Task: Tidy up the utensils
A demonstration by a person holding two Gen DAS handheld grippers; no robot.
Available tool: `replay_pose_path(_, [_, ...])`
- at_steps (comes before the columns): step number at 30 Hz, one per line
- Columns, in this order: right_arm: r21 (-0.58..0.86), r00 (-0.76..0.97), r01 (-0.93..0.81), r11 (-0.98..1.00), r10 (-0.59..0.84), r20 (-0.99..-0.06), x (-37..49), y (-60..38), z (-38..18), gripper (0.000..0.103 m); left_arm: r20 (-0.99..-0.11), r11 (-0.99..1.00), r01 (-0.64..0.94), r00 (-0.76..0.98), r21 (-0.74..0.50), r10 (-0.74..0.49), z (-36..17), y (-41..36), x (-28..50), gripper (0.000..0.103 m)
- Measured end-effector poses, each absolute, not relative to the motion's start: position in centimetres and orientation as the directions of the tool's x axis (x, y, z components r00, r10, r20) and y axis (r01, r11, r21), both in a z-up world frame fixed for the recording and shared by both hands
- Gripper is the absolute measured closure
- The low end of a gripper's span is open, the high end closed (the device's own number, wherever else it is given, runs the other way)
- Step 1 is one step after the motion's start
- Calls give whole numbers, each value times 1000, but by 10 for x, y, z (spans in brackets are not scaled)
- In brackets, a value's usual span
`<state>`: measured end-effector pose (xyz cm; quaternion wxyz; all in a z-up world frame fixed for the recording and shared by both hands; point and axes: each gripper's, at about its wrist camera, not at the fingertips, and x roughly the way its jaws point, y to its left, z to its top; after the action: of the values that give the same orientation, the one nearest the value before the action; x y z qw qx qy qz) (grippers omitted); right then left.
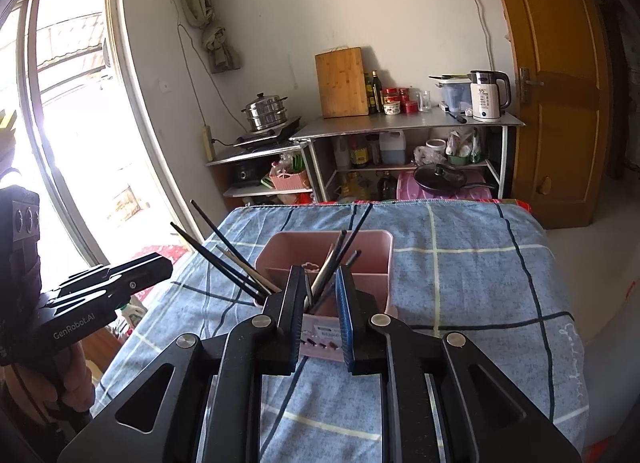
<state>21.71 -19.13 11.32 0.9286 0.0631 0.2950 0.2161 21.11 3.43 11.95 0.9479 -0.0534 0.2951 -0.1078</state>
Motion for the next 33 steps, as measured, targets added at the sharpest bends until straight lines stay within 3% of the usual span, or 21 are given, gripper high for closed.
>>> replay_pose_path(19, [210, 745, -331, 920, 391, -540, 107, -208, 67, 85, -531, 971, 169, 814, -168, -234, 58, 7, 101, 82])
replay_pose_path(29, [151, 773, -325, 934, 354, -526, 67, -205, 43, 85, -458, 968, 184, 855, -172, -244, 42, 2, 59, 82])
replay_pose_path(33, [149, 777, -315, 937, 345, -526, 56, -204, 31, 79, -464, 964, 201, 847, -174, -261, 33, -2, 51, 82])
